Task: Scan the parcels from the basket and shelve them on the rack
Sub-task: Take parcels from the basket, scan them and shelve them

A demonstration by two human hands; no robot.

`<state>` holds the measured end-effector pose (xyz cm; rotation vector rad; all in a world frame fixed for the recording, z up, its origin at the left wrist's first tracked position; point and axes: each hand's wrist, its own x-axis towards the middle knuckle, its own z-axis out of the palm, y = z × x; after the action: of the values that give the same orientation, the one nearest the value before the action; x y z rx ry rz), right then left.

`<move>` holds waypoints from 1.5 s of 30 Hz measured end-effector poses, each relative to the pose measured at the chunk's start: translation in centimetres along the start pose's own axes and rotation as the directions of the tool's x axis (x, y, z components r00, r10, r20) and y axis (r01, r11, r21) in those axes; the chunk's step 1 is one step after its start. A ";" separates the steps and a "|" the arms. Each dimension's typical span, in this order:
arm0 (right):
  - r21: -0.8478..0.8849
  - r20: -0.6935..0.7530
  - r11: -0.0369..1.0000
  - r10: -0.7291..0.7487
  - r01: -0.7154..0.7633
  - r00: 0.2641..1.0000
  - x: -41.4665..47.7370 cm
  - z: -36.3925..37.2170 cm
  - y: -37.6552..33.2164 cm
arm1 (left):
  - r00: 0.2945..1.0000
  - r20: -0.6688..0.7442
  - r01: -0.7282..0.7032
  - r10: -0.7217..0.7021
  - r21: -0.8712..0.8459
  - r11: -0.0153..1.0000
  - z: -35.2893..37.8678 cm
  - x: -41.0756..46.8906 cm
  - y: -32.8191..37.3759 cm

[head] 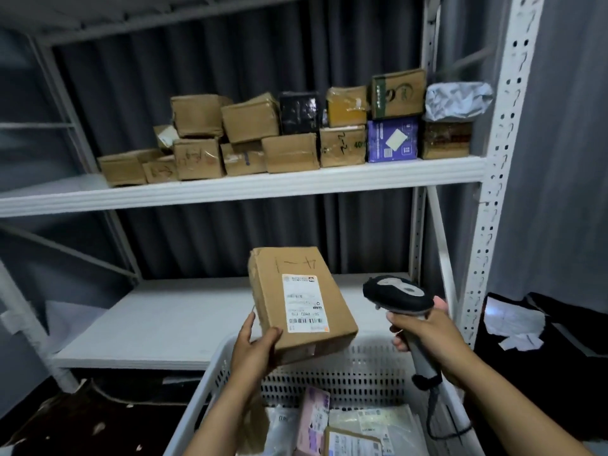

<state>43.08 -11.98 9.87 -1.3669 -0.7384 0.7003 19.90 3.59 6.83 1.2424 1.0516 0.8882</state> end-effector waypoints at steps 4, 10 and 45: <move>-0.044 0.023 0.996 -0.073 0.074 0.997 -0.6 2.6 -3.6 | 0.998 0.042 -0.047 0.050 -0.067 0.997 -1.2 -1.6 4.0; -0.073 0.054 0.978 -0.194 0.198 0.980 -2.4 5.3 -10.2 | 0.985 0.135 -0.086 0.111 -0.176 0.981 -2.8 -3.1 10.5; -0.288 -0.295 0.875 -0.468 0.389 0.833 18.9 -6.0 -39.1 | 0.927 0.184 -0.264 0.326 -0.298 0.917 19.5 11.7 46.1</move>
<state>59.70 -3.51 49.52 -1.4054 -0.8070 0.0025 43.18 15.02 51.23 1.2566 0.5417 1.0511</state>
